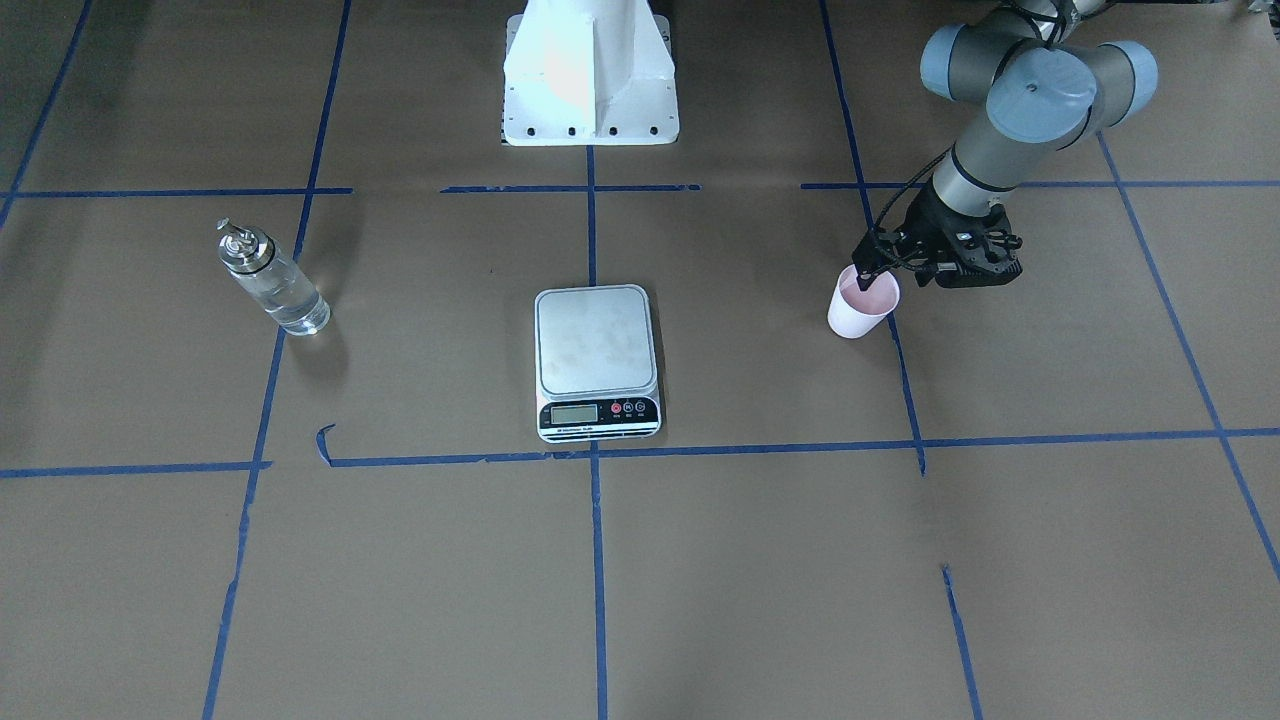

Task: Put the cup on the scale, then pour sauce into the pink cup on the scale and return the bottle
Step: 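Grasp the pink cup with the left gripper and lift it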

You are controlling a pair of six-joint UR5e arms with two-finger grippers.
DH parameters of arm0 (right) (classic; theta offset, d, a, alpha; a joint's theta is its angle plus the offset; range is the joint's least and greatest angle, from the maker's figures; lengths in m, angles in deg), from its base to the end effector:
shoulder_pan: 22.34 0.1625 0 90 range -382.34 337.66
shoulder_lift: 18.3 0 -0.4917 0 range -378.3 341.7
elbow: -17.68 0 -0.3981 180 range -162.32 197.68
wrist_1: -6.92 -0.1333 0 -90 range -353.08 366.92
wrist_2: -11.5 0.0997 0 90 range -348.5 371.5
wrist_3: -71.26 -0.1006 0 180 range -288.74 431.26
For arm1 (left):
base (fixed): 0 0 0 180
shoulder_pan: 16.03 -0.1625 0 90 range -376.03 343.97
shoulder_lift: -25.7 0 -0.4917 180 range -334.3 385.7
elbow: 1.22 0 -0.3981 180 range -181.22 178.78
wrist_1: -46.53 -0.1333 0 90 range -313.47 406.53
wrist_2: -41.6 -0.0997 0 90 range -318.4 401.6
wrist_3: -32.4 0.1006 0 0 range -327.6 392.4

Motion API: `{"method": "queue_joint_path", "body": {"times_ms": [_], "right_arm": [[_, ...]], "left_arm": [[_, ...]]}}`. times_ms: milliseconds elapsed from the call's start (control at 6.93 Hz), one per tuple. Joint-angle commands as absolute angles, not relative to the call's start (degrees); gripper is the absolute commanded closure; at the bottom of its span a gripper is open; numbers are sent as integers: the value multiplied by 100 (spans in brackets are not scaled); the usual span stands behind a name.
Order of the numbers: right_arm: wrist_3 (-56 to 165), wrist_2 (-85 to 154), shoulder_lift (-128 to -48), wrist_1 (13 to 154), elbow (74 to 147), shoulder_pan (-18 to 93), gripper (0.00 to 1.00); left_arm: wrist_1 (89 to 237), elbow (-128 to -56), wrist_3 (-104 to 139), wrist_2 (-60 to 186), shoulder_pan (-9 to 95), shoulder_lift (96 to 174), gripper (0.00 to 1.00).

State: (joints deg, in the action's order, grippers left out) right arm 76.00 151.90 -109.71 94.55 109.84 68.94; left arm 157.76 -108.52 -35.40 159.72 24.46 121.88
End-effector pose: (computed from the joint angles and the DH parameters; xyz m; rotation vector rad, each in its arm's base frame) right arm 0.0667 -0.4876 0.7074 0.0970 -0.8758 -0.0804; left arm 0.3635 -0.4233 0.4856 0.0001 0.8938 -0.1063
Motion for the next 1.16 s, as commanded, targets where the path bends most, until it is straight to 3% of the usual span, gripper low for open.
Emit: {"method": "queue_joint_path", "body": {"times_ms": [0,289,578,1011], "right_arm": [[7609,15195,-10962,9464,10953,6897,0],[7618,15195,-10970,9455,10944,6897,0],[7295,15160,-10848,9464,11102,6897,0],[7284,15125,-10760,9508,11401,6810,0]], "left_arm": [[15780,-10889,-3781,15964,2449,12194,100],[15771,-11019,-4054,15937,2519,12220,100],[15160,-11643,-4337,15990,3026,12324,100],[12753,-11094,-5017,15990,2811,14981,100]]}}
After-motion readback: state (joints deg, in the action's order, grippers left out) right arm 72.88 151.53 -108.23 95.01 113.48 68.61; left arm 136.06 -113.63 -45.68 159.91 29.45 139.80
